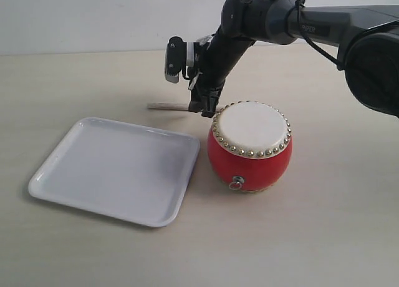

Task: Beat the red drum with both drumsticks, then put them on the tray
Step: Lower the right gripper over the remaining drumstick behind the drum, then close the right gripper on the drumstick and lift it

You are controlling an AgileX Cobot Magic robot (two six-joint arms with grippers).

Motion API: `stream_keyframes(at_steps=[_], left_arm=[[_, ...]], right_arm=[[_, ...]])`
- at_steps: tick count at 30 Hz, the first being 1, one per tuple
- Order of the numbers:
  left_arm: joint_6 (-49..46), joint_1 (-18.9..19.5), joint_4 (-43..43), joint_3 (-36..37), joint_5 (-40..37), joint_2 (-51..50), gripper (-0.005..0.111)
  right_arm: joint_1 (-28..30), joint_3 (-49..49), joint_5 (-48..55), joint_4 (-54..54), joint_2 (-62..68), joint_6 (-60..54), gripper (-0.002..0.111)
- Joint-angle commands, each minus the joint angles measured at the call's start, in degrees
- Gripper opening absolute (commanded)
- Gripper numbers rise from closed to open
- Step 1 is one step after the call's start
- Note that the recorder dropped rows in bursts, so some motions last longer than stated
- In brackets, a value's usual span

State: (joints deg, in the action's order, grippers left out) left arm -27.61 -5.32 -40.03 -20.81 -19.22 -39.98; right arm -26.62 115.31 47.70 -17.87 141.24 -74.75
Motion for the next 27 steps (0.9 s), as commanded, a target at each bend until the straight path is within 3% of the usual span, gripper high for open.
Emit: stream_keyframes(at_steps=[1,24,27], left_arm=[[0.25,-0.13,0.14,0.18,0.99,-0.1,0.0],[0.25,-0.13,0.14,0.18,1.41,-0.1,0.0],[0.25,-0.13,0.14,0.18,1.66,-0.1,0.0]], right_arm=[[0.36,0.4,-0.8,-0.31,1.48,-0.14,0.054],[0.36,0.4,-1.62,-1.02,2.95,-0.14,0.054],[0.36,0.4,-0.47,-1.02,2.95,-0.14,0.05]])
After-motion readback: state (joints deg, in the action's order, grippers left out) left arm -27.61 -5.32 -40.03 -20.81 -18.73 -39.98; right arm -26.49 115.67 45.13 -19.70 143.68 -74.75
